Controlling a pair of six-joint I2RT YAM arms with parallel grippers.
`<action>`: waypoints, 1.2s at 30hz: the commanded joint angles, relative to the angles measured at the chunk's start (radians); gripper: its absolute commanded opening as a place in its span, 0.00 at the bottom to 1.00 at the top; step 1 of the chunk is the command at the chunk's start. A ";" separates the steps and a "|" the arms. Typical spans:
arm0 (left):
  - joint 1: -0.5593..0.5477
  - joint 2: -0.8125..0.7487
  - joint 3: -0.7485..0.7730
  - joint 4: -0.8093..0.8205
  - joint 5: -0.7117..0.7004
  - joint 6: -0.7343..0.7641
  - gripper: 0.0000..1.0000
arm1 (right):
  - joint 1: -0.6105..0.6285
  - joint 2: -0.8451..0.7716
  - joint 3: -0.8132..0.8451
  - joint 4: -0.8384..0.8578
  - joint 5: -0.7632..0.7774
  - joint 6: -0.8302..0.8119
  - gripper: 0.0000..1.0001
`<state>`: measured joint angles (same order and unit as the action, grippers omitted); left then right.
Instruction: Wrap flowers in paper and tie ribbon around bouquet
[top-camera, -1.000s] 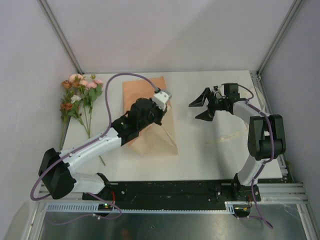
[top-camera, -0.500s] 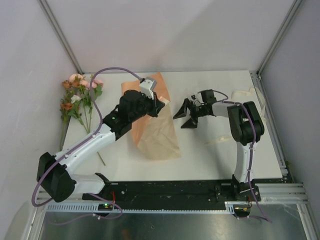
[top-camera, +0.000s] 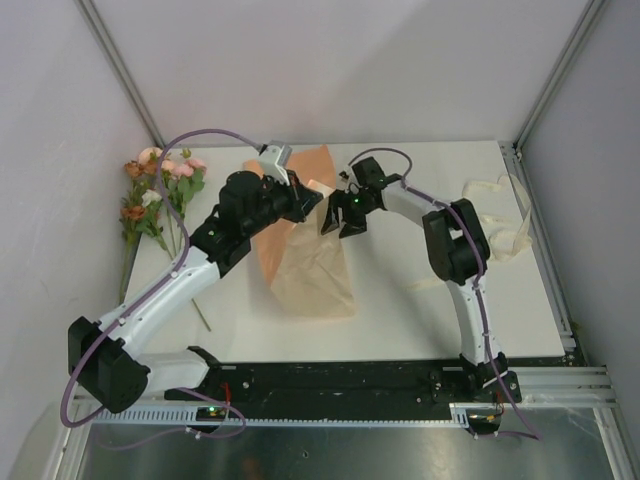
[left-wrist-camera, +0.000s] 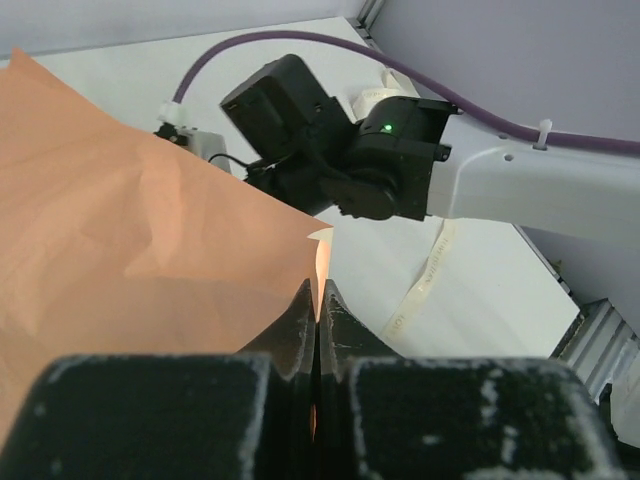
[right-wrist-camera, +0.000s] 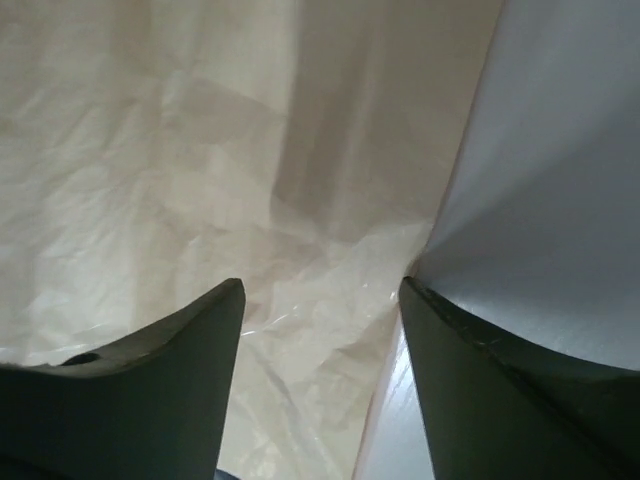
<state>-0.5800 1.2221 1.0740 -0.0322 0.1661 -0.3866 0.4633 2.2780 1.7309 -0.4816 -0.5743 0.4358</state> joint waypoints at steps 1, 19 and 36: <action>0.010 -0.009 0.036 0.026 0.016 -0.038 0.00 | 0.062 0.098 0.102 -0.252 0.272 -0.179 0.65; 0.351 -0.287 -0.158 -0.259 -0.078 -0.134 0.00 | 0.139 0.136 0.063 -0.508 0.792 -0.821 0.24; 0.567 -0.338 -0.424 -0.696 -0.287 -0.274 0.01 | 0.102 0.017 -0.133 -0.585 0.582 -0.745 0.19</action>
<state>-0.0669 0.8345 0.6731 -0.6514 -0.0872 -0.5686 0.5835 2.2189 1.6943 -1.0233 0.2161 -0.3672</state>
